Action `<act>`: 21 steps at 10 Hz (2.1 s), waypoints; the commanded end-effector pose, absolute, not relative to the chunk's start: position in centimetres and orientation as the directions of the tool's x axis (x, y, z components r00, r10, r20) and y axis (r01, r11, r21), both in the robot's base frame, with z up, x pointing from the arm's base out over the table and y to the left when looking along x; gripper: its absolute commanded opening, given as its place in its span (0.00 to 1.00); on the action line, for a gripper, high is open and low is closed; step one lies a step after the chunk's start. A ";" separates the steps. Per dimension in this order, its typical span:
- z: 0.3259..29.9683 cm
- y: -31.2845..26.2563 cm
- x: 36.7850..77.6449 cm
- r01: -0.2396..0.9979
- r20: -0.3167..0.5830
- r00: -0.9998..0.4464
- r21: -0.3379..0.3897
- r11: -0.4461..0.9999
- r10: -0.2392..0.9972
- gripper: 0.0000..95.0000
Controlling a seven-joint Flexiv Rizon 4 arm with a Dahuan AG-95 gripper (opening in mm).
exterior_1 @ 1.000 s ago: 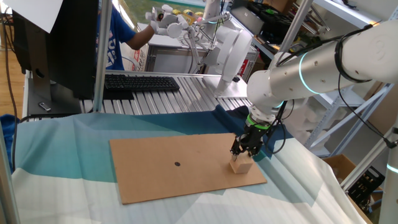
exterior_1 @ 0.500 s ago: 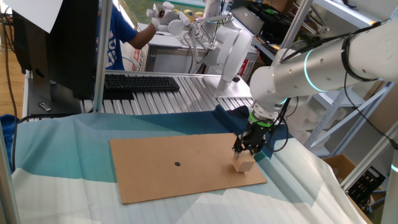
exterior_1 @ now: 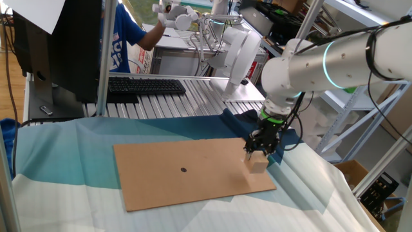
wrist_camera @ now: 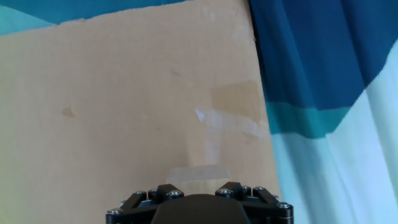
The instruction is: Grab the block and place it at the designated location
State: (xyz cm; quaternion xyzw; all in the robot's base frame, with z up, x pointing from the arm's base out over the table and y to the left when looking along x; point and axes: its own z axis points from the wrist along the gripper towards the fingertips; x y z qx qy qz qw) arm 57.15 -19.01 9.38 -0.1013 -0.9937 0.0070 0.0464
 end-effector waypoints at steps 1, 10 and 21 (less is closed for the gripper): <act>9.3 -19.1 57.2 0.209 0.092 -0.973 -0.025 0.978 0.210 0.00; 9.3 -19.1 57.2 0.297 0.104 -0.948 -0.043 0.954 0.299 0.00; 9.0 -25.1 60.2 0.260 0.086 -0.962 -0.011 0.965 0.260 0.00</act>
